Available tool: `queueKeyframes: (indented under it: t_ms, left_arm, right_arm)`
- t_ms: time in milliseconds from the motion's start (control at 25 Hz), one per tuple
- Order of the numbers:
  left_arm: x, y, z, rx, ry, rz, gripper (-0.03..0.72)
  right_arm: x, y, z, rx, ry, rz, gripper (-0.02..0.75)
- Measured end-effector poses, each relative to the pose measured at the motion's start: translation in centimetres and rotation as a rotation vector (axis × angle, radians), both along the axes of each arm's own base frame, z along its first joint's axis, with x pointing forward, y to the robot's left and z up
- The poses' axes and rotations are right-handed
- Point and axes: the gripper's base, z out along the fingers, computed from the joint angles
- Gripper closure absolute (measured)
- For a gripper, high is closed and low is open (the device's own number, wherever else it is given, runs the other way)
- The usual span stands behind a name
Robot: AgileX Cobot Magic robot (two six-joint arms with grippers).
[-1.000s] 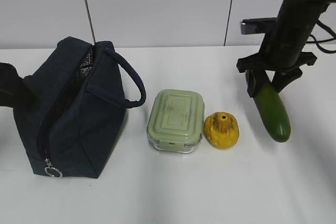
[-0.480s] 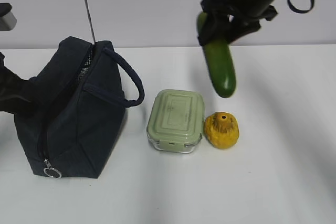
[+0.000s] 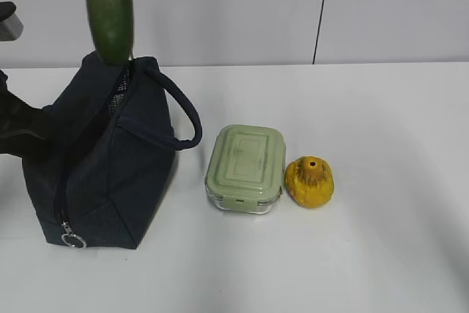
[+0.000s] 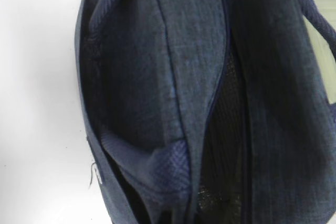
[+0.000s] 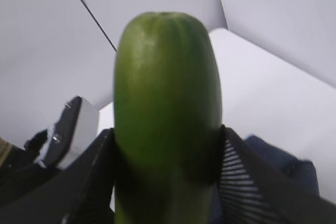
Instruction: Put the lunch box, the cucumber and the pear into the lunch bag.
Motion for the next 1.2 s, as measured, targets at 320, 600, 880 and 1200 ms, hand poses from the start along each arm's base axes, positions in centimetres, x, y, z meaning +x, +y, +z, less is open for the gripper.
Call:
queueKeyframes:
  t_ms: [320,600,880,1200]
  left_arm:
    - [0.1,0.0,0.0,-0.004,-0.001,0.002,0.701]
    - [0.1,0.0,-0.1,-0.005,0.000,0.004,0.701]
    - [0.1,0.0,-0.1,-0.005,0.001,0.004,0.701]
    - [0.1,0.0,-0.1,-0.004,0.002,0.003,0.701]
  right_arm:
    - [2.4,3.1,-6.4,-0.007,0.014,0.011,0.328]
    - [3.7,4.0,-11.3,-0.069,0.073,0.021,0.315]
    - [3.7,3.4,-10.3,-0.080,0.004,0.037,0.101]
    - [3.7,-2.5,-4.5,-0.154,-0.005,-0.028,0.108]
